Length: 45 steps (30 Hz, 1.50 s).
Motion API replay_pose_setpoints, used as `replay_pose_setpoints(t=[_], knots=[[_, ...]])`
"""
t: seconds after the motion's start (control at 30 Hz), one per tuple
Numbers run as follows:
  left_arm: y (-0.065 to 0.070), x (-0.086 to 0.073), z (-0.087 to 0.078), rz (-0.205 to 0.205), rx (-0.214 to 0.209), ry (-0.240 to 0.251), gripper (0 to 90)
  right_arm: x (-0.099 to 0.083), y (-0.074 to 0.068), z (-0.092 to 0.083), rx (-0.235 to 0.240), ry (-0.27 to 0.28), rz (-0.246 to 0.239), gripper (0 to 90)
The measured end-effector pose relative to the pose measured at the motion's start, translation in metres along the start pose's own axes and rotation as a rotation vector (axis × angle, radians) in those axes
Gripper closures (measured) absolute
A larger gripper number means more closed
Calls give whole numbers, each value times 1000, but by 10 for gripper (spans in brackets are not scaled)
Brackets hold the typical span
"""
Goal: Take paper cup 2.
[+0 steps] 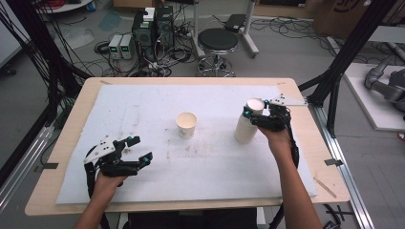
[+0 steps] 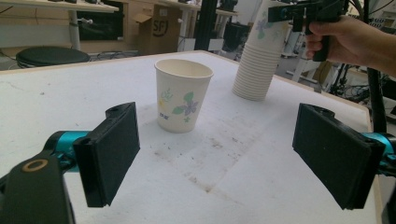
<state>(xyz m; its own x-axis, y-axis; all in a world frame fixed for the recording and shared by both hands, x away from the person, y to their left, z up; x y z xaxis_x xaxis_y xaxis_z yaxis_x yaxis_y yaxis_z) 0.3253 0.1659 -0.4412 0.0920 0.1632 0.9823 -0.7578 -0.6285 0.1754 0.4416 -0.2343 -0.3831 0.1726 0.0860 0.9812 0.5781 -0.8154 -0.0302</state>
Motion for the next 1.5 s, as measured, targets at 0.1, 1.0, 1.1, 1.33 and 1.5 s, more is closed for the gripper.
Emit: replay_pose_setpoints(t=[0.1, 1.0, 1.1, 1.33, 1.5], knots=[[0, 0, 0, -1, -1, 0, 148, 0, 0, 0, 2, 0, -5, 330], [1, 0, 0, -2, -6, -2, 149, 20, 1, -4, 2, 26, -1, 334], [1, 0, 0, -4, -6, 0, 149, 28, 2, -7, 3, 42, -2, 336], [1, 0, 0, -4, -8, 0, 149, 48, 1, -17, 5, 63, -21, 345], [2, 1, 0, -4, -8, 1, 149, 60, -1, -23, 10, 82, -27, 346]])
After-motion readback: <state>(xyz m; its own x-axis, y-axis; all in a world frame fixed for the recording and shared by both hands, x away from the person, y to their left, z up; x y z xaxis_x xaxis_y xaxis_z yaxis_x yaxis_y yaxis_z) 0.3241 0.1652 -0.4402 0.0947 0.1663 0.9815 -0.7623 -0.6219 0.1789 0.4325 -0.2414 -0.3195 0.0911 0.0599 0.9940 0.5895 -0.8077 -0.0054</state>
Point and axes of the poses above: each handheld gripper's, and its own axes: z roughly forward along the jaws, x roughly out of its top, y roughly to its right, the point moved 7 cm from there along z, roughly forward along the jaws, and after that the axes turned 11 degrees about y, right-handed, at the moved point
